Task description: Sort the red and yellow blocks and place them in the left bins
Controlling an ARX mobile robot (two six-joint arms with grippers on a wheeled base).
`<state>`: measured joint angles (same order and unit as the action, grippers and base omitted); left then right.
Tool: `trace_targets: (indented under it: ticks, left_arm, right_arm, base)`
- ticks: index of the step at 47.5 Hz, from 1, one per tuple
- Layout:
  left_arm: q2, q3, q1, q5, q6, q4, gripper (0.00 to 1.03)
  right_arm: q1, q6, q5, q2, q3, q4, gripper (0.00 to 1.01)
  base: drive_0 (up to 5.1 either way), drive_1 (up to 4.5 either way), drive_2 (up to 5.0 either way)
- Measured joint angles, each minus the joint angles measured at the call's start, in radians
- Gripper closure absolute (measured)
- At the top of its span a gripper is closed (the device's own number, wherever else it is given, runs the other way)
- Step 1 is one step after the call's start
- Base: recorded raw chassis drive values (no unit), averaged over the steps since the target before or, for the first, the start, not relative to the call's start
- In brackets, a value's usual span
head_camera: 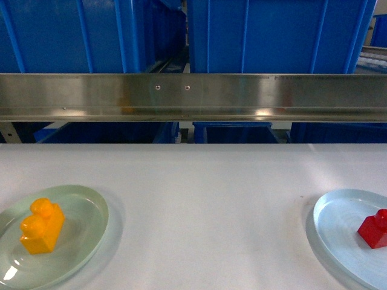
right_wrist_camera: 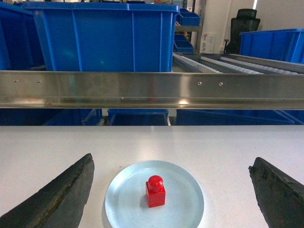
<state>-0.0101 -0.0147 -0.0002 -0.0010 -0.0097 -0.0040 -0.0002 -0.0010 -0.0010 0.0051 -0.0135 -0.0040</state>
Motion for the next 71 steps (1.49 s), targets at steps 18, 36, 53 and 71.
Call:
trace_targets:
  ticks: [18, 36, 53, 71]
  left_arm:
    - [0.000, 0.000, 0.000, 0.000, 0.000, 0.000, 0.05]
    - [-0.127, 0.001, 0.394, 0.398, 0.016, 0.212, 0.05]
    - [-0.561, -0.027, 0.555, 0.608, -0.120, 0.548, 0.05]
    - [-0.985, -0.294, 0.420, 0.532, -0.124, 0.708, 0.05]
  right_arm:
    - [0.000, 0.000, 0.000, 0.000, 0.000, 0.000, 0.03]
    - [0.079, -0.020, 0.126, 0.010, 0.003, 0.016, 0.03]
    - [0.071, -0.045, 0.083, 0.494, -0.021, 0.407, 0.03]
    - [0.028, -0.129, -0.009, 0.985, -0.276, 0.605, 0.03]
  base:
    - [0.0, 0.00, 0.0]
    - [0.0, 0.00, 0.0]
    - [0.0, 0.00, 0.0]
    - [0.0, 0.00, 0.0]
